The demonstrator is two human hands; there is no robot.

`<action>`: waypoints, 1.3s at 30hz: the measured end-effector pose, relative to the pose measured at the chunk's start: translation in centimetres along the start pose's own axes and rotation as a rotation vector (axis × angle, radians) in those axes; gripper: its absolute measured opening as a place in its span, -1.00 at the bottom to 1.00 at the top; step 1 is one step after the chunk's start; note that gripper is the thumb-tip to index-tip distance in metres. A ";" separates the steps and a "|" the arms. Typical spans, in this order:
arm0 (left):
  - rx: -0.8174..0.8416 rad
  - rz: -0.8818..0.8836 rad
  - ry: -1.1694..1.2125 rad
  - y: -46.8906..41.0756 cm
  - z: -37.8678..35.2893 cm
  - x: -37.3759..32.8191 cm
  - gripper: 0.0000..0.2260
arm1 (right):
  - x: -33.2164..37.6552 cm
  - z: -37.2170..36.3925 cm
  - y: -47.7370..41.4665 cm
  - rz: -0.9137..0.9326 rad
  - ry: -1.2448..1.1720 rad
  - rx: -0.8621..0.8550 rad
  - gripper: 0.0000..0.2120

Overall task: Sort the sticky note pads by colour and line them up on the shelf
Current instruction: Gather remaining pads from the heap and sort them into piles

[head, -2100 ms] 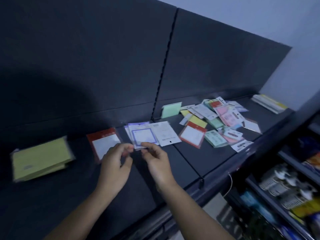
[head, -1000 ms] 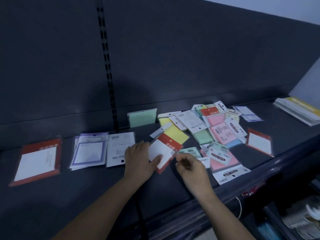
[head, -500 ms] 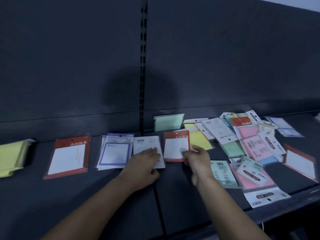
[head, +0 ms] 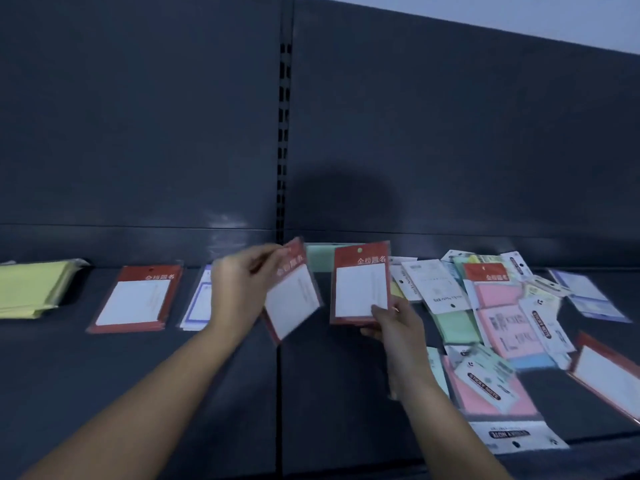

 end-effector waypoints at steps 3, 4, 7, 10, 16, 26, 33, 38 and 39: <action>-0.041 0.623 0.308 1.3 -0.6 3.5 -0.94 | 0.9 0.9 -0.3 0.076 -0.026 -0.002 -0.78; -0.023 0.721 0.315 2.1 -0.9 3.9 -0.94 | 0.8 0.8 -0.2 0.058 -0.034 0.028 -0.79; -0.005 0.859 0.263 4.2 -1.1 4.8 -0.90 | -0.5 -1.1 1.0 -0.118 -0.085 0.217 -0.87; -0.094 0.981 0.267 5.6 0.0 6.1 -0.82 | -1.2 -3.1 2.7 -0.207 -0.114 0.374 -0.86; -0.277 1.151 0.381 7.4 4.3 7.5 -0.86 | -1.9 -6.5 6.3 -0.209 -0.024 0.606 -0.80; -0.196 1.072 0.336 5.6 12.0 8.9 -0.85 | -3.1 -13.7 11.8 -0.251 -0.055 0.596 -0.83; -0.079 0.926 0.231 1.9 15.9 12.7 -0.81 | -4.0 -21.0 14.2 -0.217 -0.074 0.435 -0.79; -0.081 0.806 0.145 -1.5 17.1 15.5 -0.86 | -5.1 -25.0 15.7 -0.081 -0.009 0.400 -0.79; -0.084 0.781 0.116 -2.1 17.1 16.0 -0.86 | -5.3 -25.6 15.9 -0.055 0.037 0.413 -0.78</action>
Point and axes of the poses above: each hand's wrist, its own y-axis away from the middle knuckle, its own z-axis out of the back of the hand, x = y × z, the point moved 9 cm from there along -y, towards the middle knuckle, and after that the axes turned 14 degrees about -x, right-handed, at the moved point
